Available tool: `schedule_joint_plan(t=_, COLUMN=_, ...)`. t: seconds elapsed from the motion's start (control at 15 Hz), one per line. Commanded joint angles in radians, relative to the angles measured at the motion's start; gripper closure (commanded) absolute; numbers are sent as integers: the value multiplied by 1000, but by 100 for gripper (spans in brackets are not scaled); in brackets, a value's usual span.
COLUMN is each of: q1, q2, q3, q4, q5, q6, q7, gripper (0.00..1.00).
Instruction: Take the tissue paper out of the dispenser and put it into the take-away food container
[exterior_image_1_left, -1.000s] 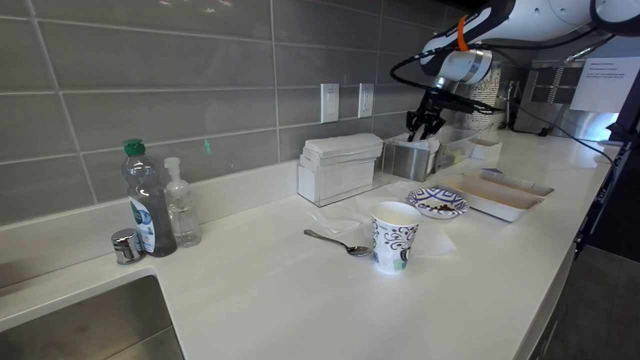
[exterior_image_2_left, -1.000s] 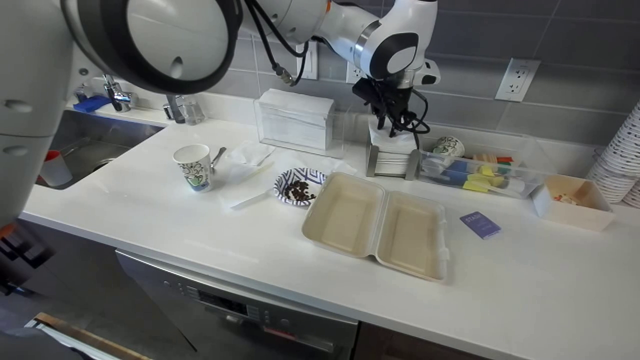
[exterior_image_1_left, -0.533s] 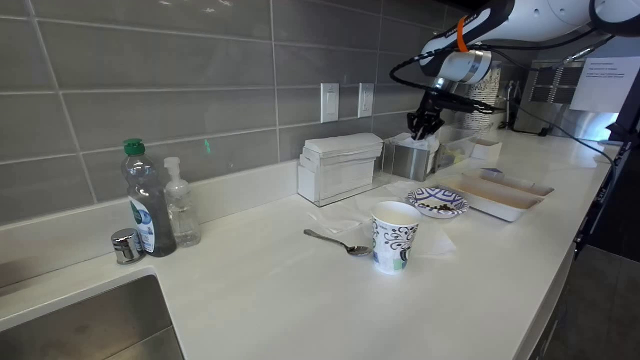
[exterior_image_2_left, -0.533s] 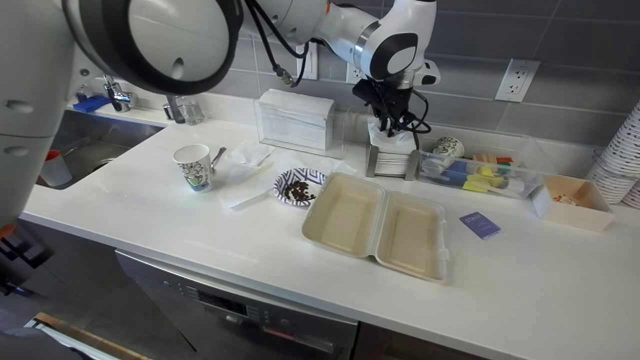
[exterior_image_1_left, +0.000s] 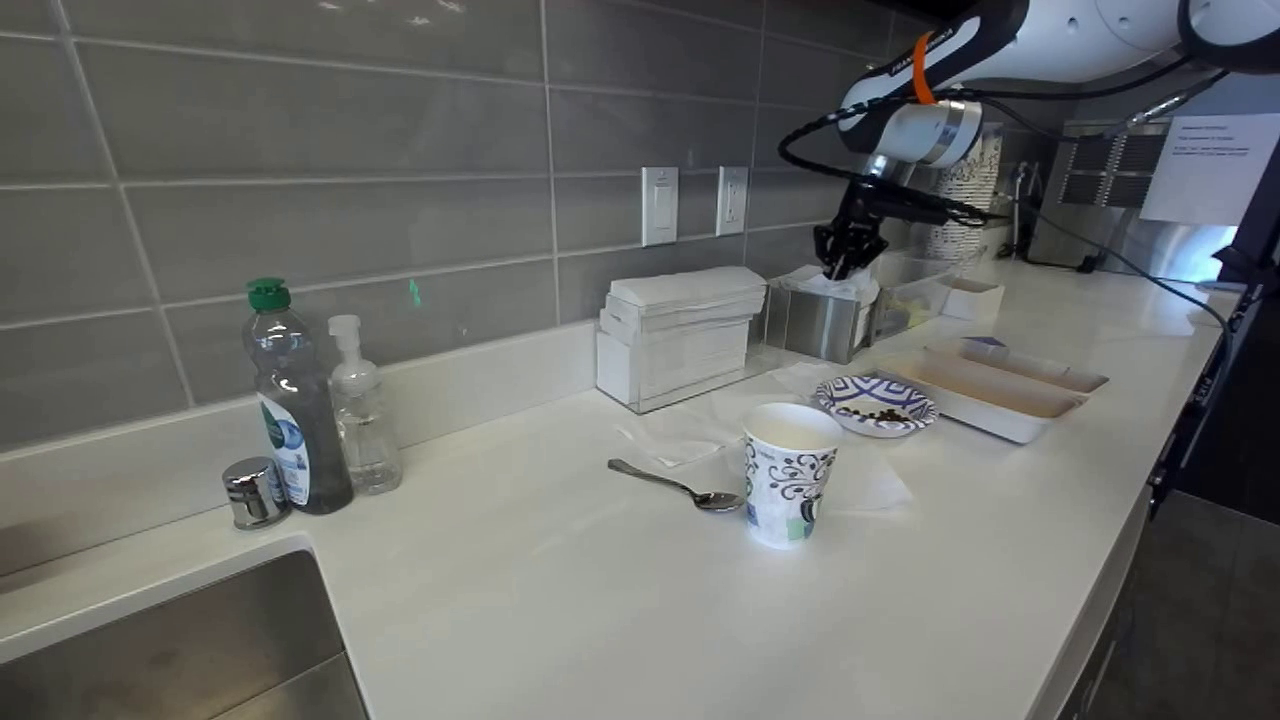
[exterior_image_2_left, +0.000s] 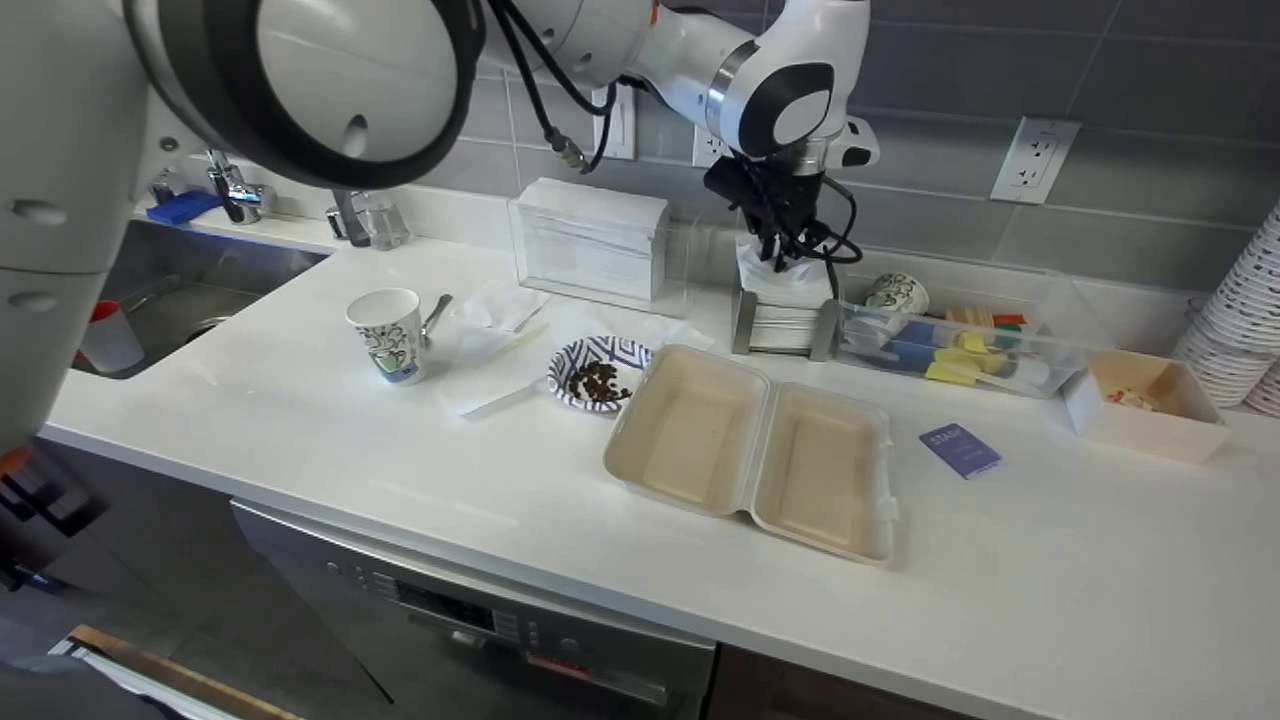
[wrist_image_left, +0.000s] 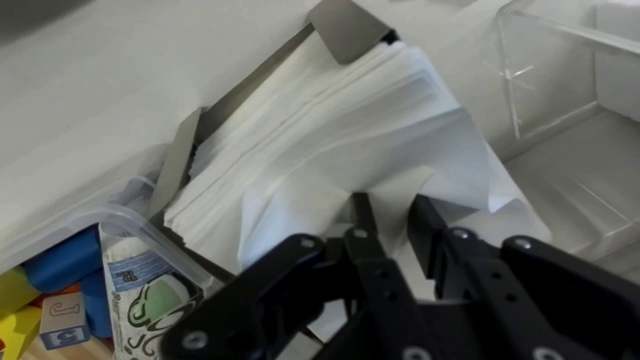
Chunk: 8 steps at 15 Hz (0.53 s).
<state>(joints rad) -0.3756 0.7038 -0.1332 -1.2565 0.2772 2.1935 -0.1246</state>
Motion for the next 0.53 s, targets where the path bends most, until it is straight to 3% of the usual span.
schedule_joint_plan(t=0.0, q1=8, q2=6, q3=-7, q4=13, q5=-15, q6=-15, q7=9, gripper=90)
schedule_joint_plan(t=0.07, q1=9, q2=5, q3=-8, q4=14, q5=-16, q6=-14, q7=9, gripper=86)
schedule_joint_plan(t=0.33, q1=13, q2=-3, q3=-11, q4=10, q5=-26, q6=-17, q7=10, gripper=87)
schedule_joint_plan(t=0.47, q1=14, q2=-9, q3=-13, q4=6, q5=-32, q6=-16, q7=11, gripper=94)
